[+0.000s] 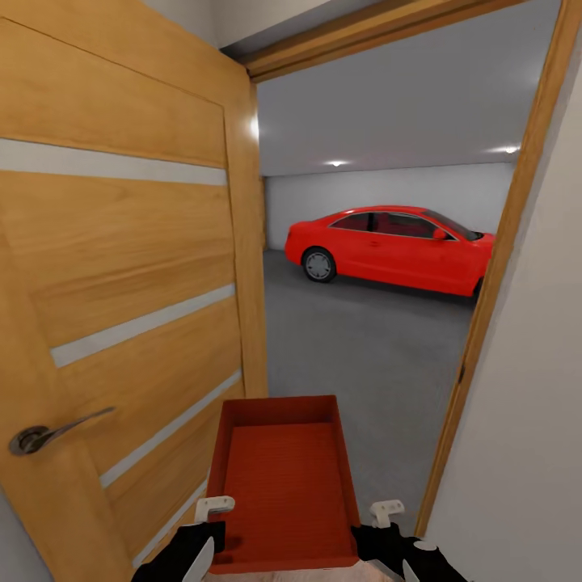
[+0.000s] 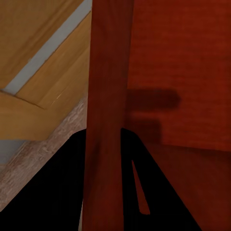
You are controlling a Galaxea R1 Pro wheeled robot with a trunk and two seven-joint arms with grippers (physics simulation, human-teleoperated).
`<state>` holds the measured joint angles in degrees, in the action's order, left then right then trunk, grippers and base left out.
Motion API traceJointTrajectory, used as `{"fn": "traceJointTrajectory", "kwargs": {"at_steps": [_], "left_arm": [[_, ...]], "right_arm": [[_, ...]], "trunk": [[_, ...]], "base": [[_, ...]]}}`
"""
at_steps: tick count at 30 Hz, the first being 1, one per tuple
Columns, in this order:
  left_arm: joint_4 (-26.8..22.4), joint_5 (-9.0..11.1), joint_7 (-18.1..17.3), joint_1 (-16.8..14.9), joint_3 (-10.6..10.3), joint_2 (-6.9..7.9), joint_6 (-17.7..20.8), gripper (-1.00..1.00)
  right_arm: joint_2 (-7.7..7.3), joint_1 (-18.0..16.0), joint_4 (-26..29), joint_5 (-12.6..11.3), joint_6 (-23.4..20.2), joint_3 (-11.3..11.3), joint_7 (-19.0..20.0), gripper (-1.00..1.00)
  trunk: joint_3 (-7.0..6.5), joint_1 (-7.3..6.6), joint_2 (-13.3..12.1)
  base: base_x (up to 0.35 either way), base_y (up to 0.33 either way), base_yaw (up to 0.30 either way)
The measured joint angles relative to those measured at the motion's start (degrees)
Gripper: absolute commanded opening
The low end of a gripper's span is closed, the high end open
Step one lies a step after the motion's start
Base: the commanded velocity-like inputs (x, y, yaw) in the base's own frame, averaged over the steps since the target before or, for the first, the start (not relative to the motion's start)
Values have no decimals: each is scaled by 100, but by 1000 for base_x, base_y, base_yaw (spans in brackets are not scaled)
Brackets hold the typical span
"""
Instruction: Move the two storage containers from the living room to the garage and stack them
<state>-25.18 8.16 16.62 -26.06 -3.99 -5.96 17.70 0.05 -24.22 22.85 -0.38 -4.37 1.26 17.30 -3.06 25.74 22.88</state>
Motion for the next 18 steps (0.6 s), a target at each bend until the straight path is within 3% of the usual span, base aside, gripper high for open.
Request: {"fn": "traceJointTrajectory", "kwargs": {"at_steps": [8, 18], "left_arm": [[1, 3, -2, 0, -1, 1, 0, -100], [1, 0, -3, -2, 0, 0, 5, -100]], "right_arm": [[0, 0, 3, -1, -6, 0, 0, -100], [0, 1, 5, -1, -9, -3, 1, -100]], "trunk": [[0, 2, -1], [0, 2, -1]], "base": [[58, 44, -12], [2, 1, -243]]}}
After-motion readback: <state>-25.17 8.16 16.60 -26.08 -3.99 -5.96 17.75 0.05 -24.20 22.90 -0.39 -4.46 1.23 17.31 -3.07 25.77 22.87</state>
